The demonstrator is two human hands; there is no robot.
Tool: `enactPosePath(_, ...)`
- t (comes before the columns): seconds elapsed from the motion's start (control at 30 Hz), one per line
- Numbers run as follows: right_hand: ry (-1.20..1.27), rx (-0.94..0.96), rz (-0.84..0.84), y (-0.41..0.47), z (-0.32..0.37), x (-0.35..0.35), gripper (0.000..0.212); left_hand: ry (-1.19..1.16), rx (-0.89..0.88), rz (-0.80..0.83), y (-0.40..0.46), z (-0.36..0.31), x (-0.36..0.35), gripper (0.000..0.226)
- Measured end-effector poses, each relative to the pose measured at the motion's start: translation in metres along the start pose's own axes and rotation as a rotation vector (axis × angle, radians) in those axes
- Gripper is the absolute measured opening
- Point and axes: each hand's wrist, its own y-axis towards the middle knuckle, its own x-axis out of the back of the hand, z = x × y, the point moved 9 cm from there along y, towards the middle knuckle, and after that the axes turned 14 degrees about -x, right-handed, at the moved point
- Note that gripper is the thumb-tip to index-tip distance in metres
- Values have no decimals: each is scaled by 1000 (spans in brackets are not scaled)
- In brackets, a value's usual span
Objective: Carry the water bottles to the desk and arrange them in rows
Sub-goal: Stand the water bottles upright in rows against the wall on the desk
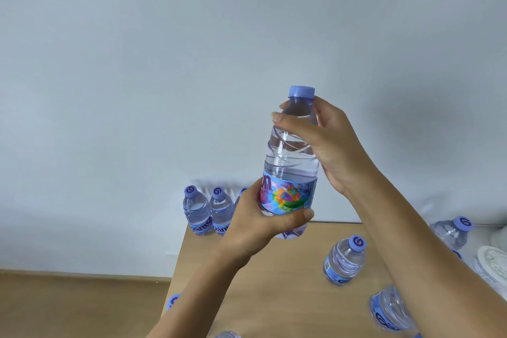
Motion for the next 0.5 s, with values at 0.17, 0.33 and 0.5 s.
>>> enactPosePath(0.17,-41,-5,-173,-3,-10,6,37,139,-49,-131,0,-2,5,50)
enactPosePath(0.33,44,19,-121,-2,-6,5,24,78,-34,-88,-4,2,-4,55)
enactPosePath(0.5,113,-42,29,4,-4,6,24,-106,-18,58,-5,-5,-15,51)
